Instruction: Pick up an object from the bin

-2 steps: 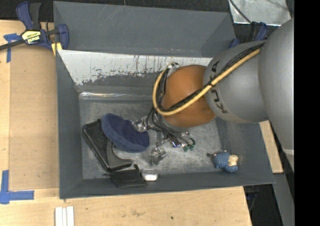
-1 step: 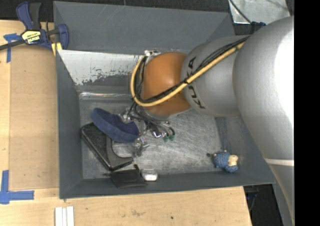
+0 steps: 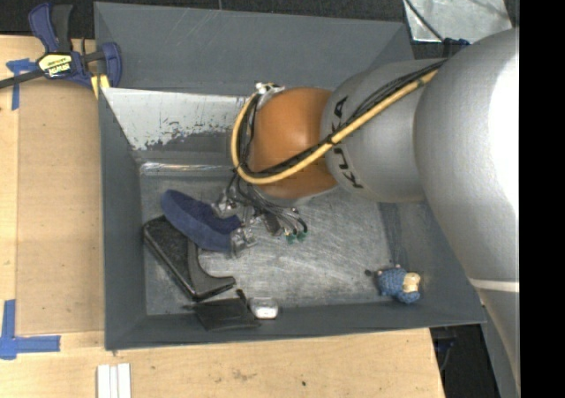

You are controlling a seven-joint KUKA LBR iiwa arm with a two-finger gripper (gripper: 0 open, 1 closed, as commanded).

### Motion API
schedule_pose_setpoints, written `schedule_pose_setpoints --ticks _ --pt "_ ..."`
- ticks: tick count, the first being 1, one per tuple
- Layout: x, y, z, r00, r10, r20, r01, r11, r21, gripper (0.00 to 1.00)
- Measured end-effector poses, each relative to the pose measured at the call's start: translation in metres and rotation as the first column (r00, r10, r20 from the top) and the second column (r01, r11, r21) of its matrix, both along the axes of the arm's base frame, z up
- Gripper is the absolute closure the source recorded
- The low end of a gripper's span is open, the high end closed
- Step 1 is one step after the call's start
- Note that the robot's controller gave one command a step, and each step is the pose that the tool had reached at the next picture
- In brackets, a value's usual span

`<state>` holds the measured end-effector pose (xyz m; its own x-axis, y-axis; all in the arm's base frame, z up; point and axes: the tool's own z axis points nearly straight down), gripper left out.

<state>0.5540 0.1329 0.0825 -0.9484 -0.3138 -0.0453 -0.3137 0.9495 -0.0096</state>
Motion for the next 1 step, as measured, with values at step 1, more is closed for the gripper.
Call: schedule_pose_setpoints --ticks 1 --pt "0.0281 -0.0185 0.1698 0.996 0.084 -0.033 -0.085 0.996 -0.004 1.00"
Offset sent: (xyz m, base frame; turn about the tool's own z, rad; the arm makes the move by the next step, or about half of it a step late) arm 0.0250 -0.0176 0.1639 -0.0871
